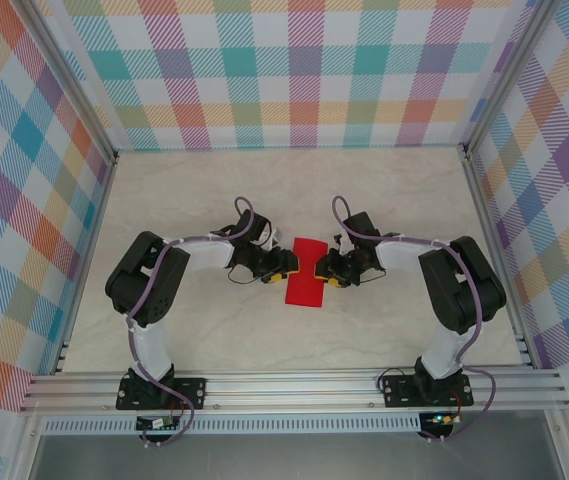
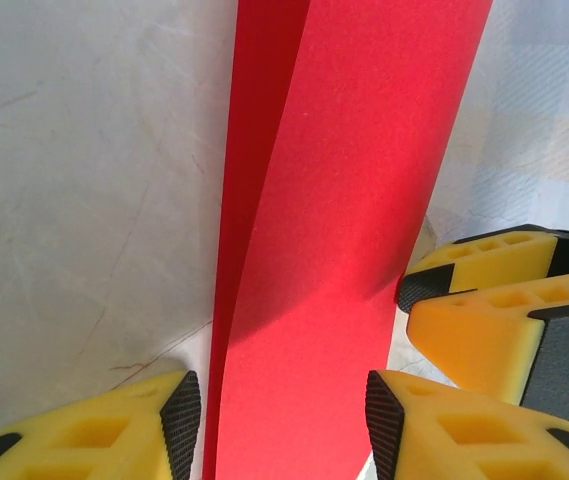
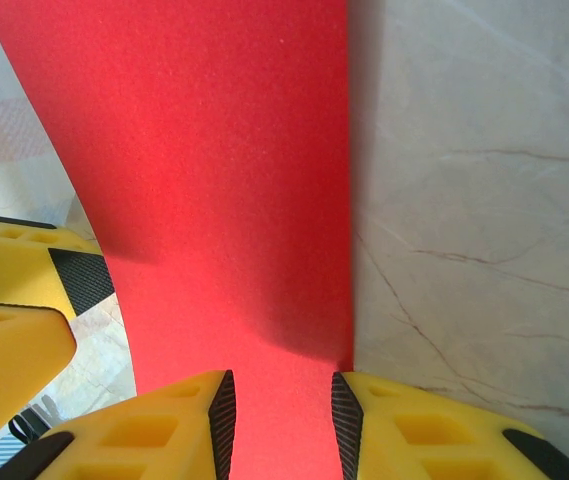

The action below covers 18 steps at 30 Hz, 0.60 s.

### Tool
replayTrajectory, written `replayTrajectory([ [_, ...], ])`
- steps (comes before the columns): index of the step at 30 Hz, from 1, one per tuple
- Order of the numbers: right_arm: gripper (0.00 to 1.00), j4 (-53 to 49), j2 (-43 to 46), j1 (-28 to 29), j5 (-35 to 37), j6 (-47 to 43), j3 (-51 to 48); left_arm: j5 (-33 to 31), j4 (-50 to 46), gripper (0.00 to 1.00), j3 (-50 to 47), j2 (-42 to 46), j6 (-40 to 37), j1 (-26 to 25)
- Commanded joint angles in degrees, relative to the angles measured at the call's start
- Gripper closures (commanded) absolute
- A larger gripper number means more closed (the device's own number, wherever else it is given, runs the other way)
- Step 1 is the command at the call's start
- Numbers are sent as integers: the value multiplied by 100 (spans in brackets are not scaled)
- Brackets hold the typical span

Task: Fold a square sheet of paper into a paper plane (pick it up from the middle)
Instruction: Fold the square sheet of paper in half at the center of the table.

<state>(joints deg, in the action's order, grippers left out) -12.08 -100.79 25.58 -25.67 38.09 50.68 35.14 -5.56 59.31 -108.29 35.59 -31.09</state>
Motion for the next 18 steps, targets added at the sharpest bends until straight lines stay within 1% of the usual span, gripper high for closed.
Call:
replayTrajectory([
  [1,65,-153,-98,33,281,-152,-154,61,-1,50,114,-104,11,-61],
  [10,66,-110,-128,26,271,-140,-171,218,51,51,150,-184,-11,-116],
  [14,66,-120,-131,26,282,-149,-177,413,372,52,91,-116,178,-116],
  [18,66,-129,-127,26,300,-152,-156,472,496,53,99,-44,270,-116],
])
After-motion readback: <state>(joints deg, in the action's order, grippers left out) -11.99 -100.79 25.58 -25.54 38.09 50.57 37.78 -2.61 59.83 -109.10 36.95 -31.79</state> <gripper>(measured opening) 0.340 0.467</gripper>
